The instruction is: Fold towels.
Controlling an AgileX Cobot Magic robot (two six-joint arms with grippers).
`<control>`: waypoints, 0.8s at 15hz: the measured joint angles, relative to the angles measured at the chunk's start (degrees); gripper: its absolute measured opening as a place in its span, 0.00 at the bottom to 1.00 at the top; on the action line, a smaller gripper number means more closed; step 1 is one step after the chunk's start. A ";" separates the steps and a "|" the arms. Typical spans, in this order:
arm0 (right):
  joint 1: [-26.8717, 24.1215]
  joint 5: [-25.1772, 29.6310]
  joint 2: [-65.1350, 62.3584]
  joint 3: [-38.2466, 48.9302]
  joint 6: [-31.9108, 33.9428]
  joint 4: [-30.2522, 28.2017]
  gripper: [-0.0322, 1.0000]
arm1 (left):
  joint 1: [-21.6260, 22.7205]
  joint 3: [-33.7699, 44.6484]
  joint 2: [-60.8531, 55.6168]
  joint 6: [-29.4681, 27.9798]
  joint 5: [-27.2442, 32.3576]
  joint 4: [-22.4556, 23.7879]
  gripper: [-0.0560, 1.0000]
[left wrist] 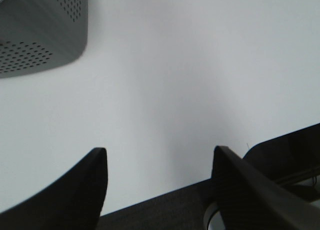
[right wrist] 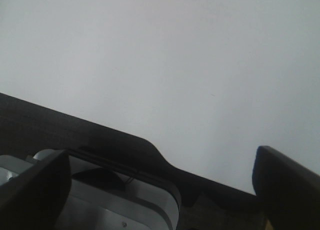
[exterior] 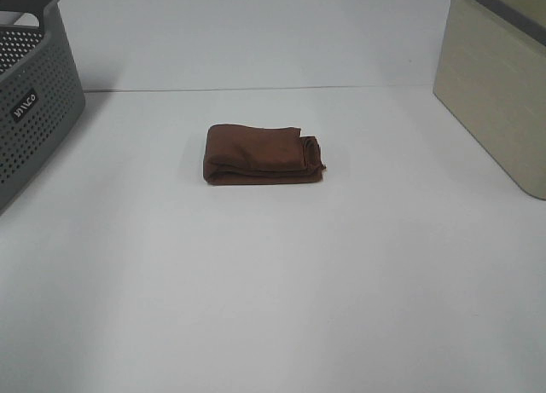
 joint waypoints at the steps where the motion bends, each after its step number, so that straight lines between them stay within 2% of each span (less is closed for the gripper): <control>1: 0.00 -1.55 -8.25 4.41 -1.38 0.00 0.92 | 0.00 5.84 -9.28 2.46 -2.81 -2.06 0.61; 5: 0.00 -4.18 -25.95 12.55 -5.90 -0.06 0.92 | 0.00 16.50 -28.48 11.63 -6.76 -7.68 0.61; 8: 0.00 -5.33 -33.12 16.84 -7.05 -0.17 0.92 | 0.00 18.16 -33.17 15.36 -6.76 -9.45 0.61; 12: 0.00 -5.67 -35.35 17.99 -7.10 -1.83 0.92 | 0.00 18.28 -33.52 18.91 -6.70 -11.80 0.61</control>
